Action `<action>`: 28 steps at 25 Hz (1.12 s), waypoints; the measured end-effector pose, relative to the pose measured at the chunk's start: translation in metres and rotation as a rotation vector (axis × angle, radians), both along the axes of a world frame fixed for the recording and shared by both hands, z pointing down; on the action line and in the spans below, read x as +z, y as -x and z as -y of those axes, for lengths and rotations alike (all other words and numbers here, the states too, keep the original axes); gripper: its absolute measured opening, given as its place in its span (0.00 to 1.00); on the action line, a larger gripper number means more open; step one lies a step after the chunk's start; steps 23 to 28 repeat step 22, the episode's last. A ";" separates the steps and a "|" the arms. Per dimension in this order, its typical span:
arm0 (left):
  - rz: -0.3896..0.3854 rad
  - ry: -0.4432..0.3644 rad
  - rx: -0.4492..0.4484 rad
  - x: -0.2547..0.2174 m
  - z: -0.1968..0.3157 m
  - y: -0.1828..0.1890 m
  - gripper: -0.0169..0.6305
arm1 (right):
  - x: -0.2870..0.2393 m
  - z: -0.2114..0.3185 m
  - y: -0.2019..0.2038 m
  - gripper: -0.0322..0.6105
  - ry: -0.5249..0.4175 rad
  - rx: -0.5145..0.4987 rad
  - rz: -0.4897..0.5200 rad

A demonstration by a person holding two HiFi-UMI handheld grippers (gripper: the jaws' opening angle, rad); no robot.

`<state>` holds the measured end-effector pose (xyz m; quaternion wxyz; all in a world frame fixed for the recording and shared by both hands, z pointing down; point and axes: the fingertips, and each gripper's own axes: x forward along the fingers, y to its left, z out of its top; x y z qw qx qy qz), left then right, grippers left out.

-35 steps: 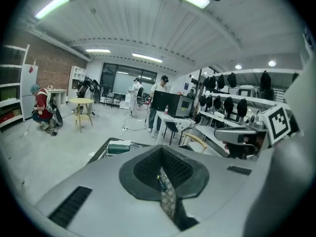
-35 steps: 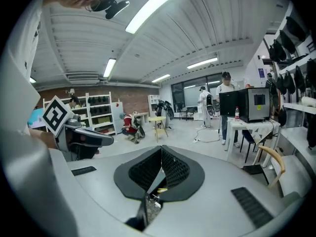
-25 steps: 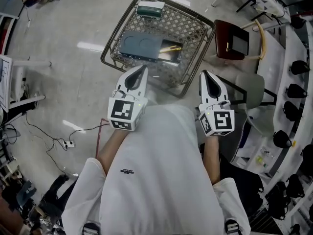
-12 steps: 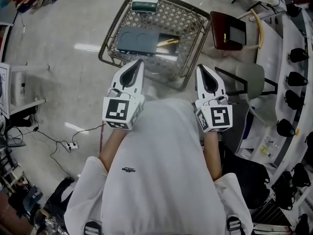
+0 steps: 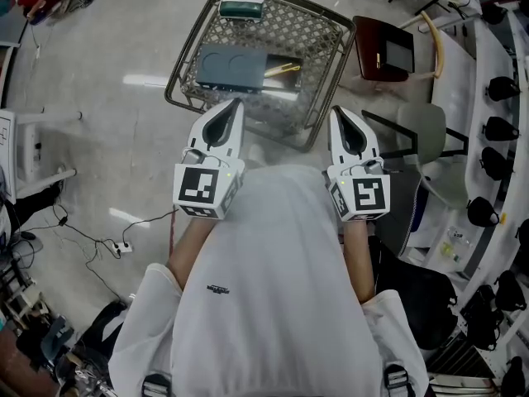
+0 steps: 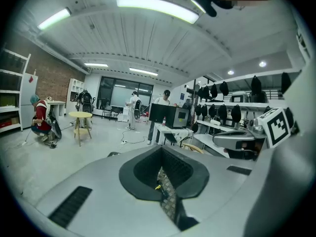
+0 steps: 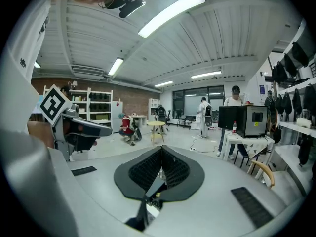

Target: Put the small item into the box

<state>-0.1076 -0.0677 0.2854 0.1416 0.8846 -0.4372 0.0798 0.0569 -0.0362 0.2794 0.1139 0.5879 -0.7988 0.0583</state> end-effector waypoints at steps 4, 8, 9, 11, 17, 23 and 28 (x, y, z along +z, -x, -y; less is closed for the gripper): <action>-0.001 -0.007 0.008 -0.002 -0.002 -0.002 0.03 | -0.001 0.000 0.001 0.05 -0.004 0.005 0.011; -0.006 -0.016 0.007 -0.005 -0.004 -0.001 0.03 | -0.002 0.000 0.004 0.05 -0.006 -0.002 0.011; -0.005 -0.018 0.007 -0.006 -0.005 -0.001 0.03 | -0.002 -0.001 0.004 0.05 -0.006 -0.003 0.011; -0.004 -0.021 0.010 -0.006 -0.007 -0.002 0.03 | -0.001 -0.002 0.004 0.05 -0.005 -0.003 0.011; -0.012 -0.020 0.012 -0.006 -0.012 -0.001 0.03 | 0.000 -0.008 0.005 0.05 -0.003 -0.002 0.011; 0.005 -0.023 0.024 -0.007 -0.019 -0.007 0.03 | -0.002 -0.014 0.003 0.05 0.000 -0.005 0.007; 0.005 -0.023 0.024 -0.007 -0.019 -0.007 0.03 | -0.002 -0.014 0.003 0.05 0.000 -0.005 0.007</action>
